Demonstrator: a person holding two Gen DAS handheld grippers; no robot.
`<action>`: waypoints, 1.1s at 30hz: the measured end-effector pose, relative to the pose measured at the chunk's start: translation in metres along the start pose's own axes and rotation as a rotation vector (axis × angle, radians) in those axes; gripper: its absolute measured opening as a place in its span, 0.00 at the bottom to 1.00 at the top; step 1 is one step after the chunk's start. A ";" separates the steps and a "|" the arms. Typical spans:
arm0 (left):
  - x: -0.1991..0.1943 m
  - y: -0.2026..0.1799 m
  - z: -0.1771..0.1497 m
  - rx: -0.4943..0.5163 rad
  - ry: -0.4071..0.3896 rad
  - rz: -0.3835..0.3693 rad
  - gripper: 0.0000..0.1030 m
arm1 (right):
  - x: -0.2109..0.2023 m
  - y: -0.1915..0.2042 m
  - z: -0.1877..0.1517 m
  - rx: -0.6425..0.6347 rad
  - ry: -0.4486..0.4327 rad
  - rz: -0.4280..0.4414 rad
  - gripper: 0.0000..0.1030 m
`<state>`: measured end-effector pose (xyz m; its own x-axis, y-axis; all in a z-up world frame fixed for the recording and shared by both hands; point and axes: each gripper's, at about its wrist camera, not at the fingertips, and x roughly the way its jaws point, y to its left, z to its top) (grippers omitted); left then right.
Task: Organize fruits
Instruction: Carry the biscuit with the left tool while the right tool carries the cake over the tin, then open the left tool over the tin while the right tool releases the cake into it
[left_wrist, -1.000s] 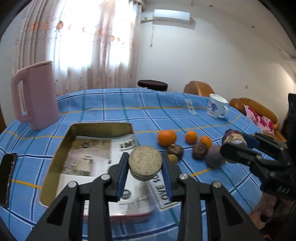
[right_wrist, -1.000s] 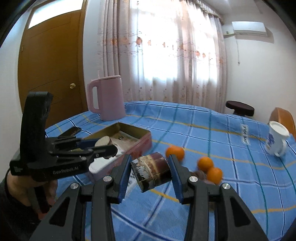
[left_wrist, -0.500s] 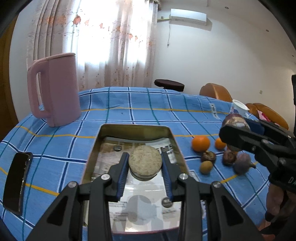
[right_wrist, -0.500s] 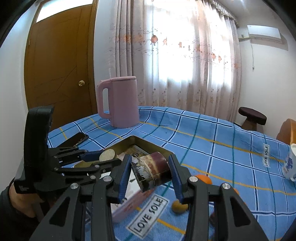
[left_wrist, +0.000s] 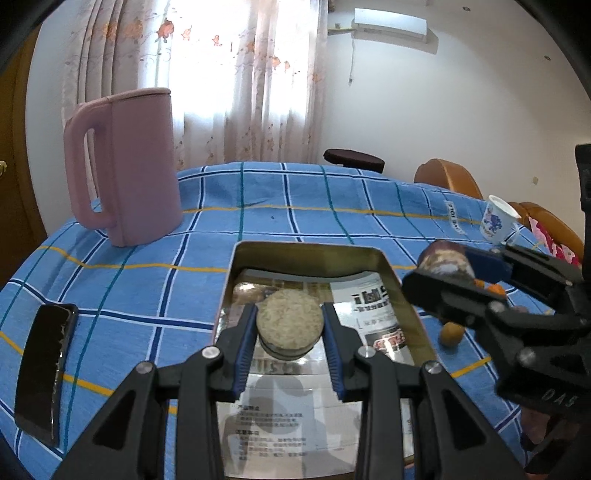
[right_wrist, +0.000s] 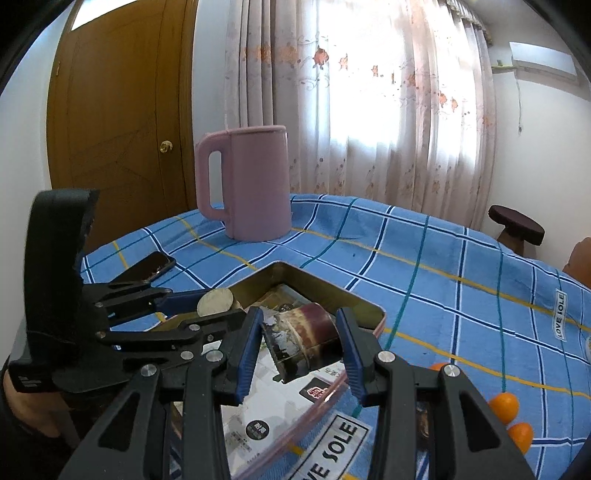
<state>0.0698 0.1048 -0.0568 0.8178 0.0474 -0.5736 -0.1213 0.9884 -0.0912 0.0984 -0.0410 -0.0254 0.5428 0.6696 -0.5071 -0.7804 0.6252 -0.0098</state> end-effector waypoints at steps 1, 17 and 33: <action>0.001 0.002 0.000 -0.002 0.004 0.001 0.35 | 0.002 0.000 0.000 0.001 0.002 0.001 0.41; 0.016 0.017 -0.002 -0.007 0.052 0.020 0.35 | 0.039 0.007 -0.010 -0.011 0.091 0.011 0.42; -0.034 -0.015 -0.007 -0.019 -0.089 -0.016 0.79 | -0.037 -0.011 -0.035 -0.020 0.008 -0.092 0.51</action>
<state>0.0399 0.0877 -0.0417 0.8662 0.0454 -0.4976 -0.1182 0.9862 -0.1158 0.0758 -0.0870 -0.0363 0.6103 0.6064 -0.5097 -0.7333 0.6759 -0.0739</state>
